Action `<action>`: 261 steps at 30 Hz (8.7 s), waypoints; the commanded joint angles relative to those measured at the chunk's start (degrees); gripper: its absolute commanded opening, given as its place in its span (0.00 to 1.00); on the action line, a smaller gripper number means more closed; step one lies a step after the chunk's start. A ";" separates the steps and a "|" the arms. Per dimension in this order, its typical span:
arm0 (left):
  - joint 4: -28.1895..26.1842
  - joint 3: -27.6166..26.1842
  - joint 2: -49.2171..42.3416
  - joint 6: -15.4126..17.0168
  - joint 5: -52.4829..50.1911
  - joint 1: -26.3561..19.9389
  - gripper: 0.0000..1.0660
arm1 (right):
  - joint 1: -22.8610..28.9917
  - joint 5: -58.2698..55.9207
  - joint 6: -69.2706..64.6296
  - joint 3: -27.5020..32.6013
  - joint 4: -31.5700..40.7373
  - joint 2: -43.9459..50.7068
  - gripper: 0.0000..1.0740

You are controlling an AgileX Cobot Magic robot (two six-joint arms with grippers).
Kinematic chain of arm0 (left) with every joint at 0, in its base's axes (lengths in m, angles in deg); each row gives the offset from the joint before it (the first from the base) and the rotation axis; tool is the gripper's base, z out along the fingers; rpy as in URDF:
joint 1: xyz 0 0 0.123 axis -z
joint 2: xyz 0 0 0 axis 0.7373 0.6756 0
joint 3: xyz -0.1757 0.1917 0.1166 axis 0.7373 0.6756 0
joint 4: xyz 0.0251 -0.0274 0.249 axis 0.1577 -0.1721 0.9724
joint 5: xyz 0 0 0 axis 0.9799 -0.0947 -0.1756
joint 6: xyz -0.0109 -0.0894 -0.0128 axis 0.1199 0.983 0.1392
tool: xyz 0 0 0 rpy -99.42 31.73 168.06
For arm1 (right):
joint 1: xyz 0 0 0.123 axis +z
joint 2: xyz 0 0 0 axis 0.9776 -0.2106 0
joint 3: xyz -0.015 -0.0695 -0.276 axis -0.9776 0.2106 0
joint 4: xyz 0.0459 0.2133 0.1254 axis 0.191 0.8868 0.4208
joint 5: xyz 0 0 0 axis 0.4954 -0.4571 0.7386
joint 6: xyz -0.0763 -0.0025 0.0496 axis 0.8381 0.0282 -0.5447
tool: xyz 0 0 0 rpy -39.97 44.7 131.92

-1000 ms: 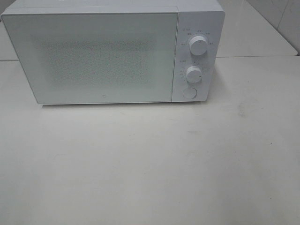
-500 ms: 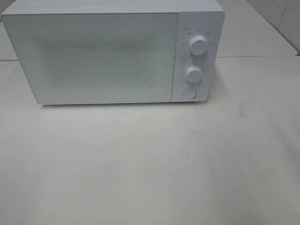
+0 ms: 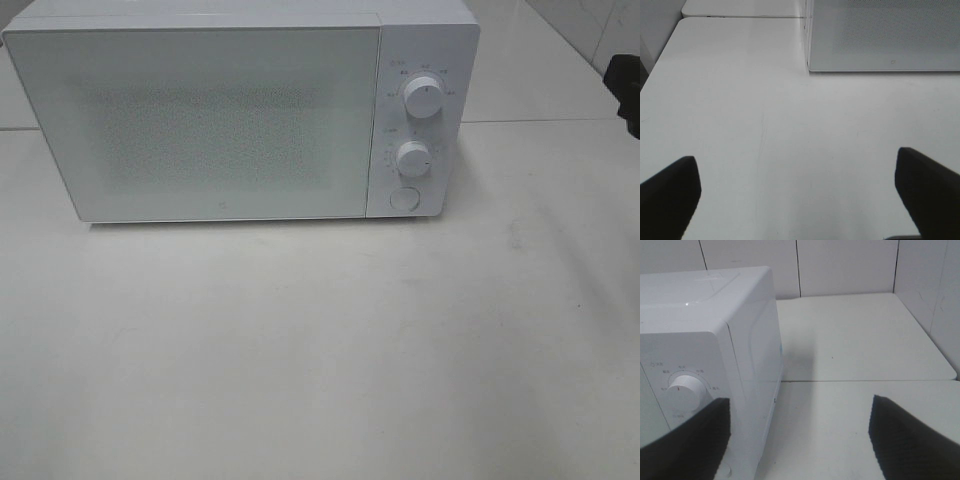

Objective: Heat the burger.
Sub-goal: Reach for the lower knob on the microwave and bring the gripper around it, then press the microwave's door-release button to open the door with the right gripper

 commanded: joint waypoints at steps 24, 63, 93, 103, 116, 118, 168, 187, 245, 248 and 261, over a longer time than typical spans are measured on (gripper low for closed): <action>0.06 0.17 -1.03 0.06 -0.80 -0.17 0.92 | 22.92 43.54 18.22 7.73 33.86 -26.07 0.70; 0.11 0.17 -1.03 0.06 -0.80 -0.17 0.92 | 43.37 50.94 25.55 -7.56 54.20 -44.12 0.70; 0.11 0.17 -1.03 0.06 -0.80 -0.17 0.92 | 35.47 46.87 25.44 -21.72 47.50 -55.81 0.70; 0.11 0.17 -1.03 0.06 -0.80 -0.17 0.92 | 33.75 44.18 22.86 -25.15 47.38 -60.39 0.70; 0.11 0.17 -1.03 0.06 -0.80 -0.17 0.92 | 33.75 43.60 22.86 -25.38 47.38 -60.68 0.52; 0.11 0.17 -1.03 0.06 -0.80 -0.17 0.92 | 33.75 43.60 22.86 -25.38 47.38 -60.68 0.44; 0.11 0.17 -1.03 0.06 -0.80 -0.17 0.92 | 33.75 42.46 -28.07 -25.38 39.76 -60.68 0.07; 0.11 0.17 -1.03 0.06 -0.80 -0.17 0.92 | 33.75 45.44 -58.33 -25.38 37.18 -60.68 0.09; 0.11 0.17 -1.03 0.06 -0.80 -0.17 0.92 | 33.75 48.36 -67.49 -24.29 45.09 -60.68 0.65; 0.11 0.17 -1.03 0.06 -0.80 -0.17 0.92 | 33.86 46.52 -67.44 -23.43 44.63 -60.62 0.70; 0.11 0.17 -1.03 0.06 -0.80 -0.17 0.92 | 33.86 30.48 -52.71 -16.16 33.75 -51.91 0.70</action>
